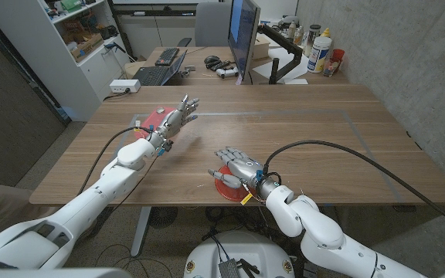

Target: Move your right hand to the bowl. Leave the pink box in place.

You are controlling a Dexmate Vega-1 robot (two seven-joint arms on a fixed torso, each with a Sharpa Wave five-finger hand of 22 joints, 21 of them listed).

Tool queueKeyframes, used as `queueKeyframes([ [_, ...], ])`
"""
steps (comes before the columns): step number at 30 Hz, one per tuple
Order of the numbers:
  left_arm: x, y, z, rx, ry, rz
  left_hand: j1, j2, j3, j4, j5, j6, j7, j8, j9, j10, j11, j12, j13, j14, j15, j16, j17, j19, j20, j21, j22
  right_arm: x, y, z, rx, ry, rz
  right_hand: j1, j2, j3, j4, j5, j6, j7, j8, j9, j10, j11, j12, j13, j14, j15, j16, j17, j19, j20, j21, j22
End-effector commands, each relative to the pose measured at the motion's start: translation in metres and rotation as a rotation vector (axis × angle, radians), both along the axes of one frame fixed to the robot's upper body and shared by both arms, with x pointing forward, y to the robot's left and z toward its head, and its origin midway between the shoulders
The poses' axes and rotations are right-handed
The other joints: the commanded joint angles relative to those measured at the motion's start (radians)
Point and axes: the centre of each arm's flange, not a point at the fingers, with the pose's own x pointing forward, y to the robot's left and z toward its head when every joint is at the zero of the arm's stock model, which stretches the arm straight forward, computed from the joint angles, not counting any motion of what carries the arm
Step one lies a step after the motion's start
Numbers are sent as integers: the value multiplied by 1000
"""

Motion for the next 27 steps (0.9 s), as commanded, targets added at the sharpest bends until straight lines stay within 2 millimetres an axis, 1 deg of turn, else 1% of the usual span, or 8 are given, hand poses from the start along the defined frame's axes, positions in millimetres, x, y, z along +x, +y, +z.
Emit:
queueKeyframes([
  [1,4,-3,0,8,6,-3,1,-11,-3,-6,5,-3,2,-1,2,-9,-3,1,3,-13,0,3,1,-3,-3,5,2,3,0,-3,0,-1,-21,13,86,12,2,-1,6,1,7,2,3,-1,3,3,-24,-33,7,3,5,4,2,2],
  [7,6,-6,3,11,0,-11,1,-11,-3,-6,5,-3,3,-1,2,-9,-2,1,3,-14,0,3,1,-3,-3,6,2,2,-1,-4,2,-7,-31,14,87,16,3,-2,6,-1,7,2,4,-1,4,3,-21,-35,8,3,6,3,3,2],
  [10,7,-7,3,15,0,-14,1,-11,-3,-6,6,-4,3,-1,2,-9,-1,1,3,-14,0,3,1,-3,-3,6,2,2,0,-5,-31,-16,-53,15,89,20,4,-3,9,-2,8,2,7,-5,5,3,-20,-36,8,3,9,3,3,2],
  [17,6,-9,3,16,-3,-18,0,-11,-3,-6,6,-4,3,-1,2,-8,-2,2,3,-14,0,3,1,-3,-3,6,2,1,0,-6,-22,-19,-53,17,94,29,5,-3,10,-4,8,2,9,-8,6,3,-17,-36,9,3,11,1,4,2],
  [27,5,-10,-2,14,-6,-26,0,-11,-3,-6,6,-4,4,-1,2,-10,0,1,3,-14,-1,3,1,-3,-3,6,2,-3,0,-11,-18,-20,-64,21,96,40,6,-4,10,-3,7,2,9,-7,6,3,-17,-36,8,3,14,2,4,2],
])
